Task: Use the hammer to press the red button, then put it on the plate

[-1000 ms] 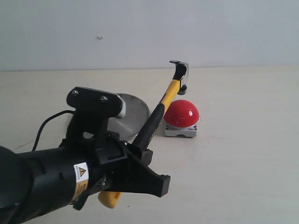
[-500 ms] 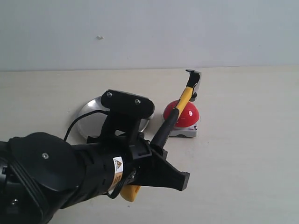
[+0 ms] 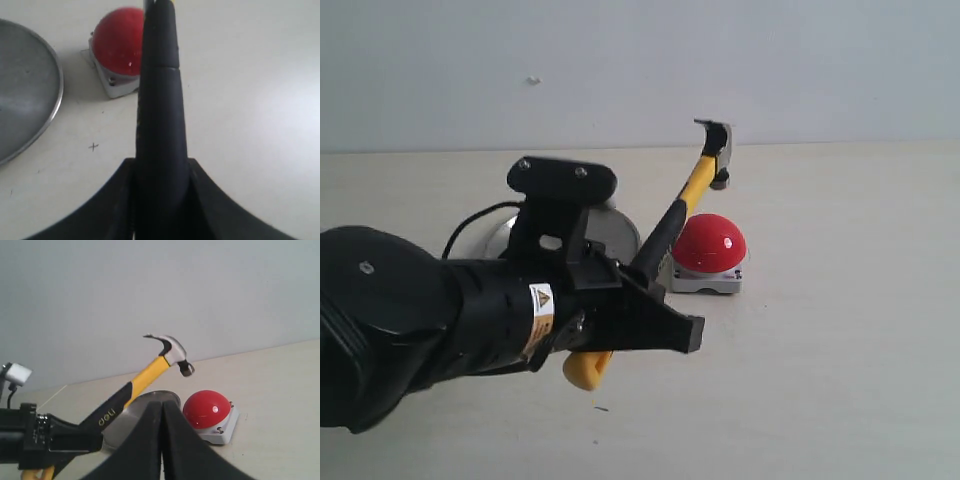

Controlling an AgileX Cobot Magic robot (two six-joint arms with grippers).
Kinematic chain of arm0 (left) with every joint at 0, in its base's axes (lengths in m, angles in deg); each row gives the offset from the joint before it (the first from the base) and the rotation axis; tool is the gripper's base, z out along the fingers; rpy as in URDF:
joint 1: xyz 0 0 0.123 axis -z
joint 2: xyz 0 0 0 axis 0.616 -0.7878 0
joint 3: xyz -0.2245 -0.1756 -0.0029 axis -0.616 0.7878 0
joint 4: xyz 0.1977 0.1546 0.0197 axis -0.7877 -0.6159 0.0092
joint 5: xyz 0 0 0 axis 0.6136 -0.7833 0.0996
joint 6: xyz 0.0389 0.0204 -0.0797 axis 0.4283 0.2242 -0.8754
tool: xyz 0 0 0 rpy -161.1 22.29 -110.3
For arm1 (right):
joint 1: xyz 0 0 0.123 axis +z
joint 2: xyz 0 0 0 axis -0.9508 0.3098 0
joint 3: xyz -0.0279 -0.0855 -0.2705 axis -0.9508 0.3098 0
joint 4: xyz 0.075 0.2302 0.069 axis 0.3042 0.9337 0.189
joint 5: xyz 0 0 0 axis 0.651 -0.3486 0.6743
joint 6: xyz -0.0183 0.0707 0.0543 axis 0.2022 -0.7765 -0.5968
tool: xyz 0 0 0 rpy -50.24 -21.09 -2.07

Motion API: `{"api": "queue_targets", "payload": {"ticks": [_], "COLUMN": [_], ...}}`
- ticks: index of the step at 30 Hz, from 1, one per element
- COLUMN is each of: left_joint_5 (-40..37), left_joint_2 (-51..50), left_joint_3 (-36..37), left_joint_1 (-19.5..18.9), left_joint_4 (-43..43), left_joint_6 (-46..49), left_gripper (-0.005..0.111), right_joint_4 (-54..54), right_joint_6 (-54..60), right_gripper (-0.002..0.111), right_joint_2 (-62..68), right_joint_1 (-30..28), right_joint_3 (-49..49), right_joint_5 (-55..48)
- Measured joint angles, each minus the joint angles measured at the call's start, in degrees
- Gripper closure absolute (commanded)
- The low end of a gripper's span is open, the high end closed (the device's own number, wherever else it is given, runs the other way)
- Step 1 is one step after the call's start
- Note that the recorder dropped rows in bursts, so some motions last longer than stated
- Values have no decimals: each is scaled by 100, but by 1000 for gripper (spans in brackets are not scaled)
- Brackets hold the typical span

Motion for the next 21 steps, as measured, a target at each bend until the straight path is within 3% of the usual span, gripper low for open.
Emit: {"api": "queue_targets", "payload": {"ticks": [5, 11, 17, 21], "left_joint_5": [0, -11, -28, -42], "left_joint_2": [963, 1403, 1129, -24], "left_joint_3": [-439, -571, -537, 13], "left_joint_1": [0, 0, 0, 0], "left_joint_4": [-187, -224, -213, -78], "left_joint_6": [132, 344, 385, 293], "left_gripper": [107, 107, 107, 107], "right_joint_4": [0, -12, -23, -23], "right_joint_6": [24, 35, 47, 47], "right_gripper": [108, 108, 108, 108], "right_joint_2": [0, 0, 0, 0], "right_joint_1": [0, 0, 0, 0], "right_joint_3": [0, 0, 0, 0], "right_joint_5": [0, 0, 0, 0]}}
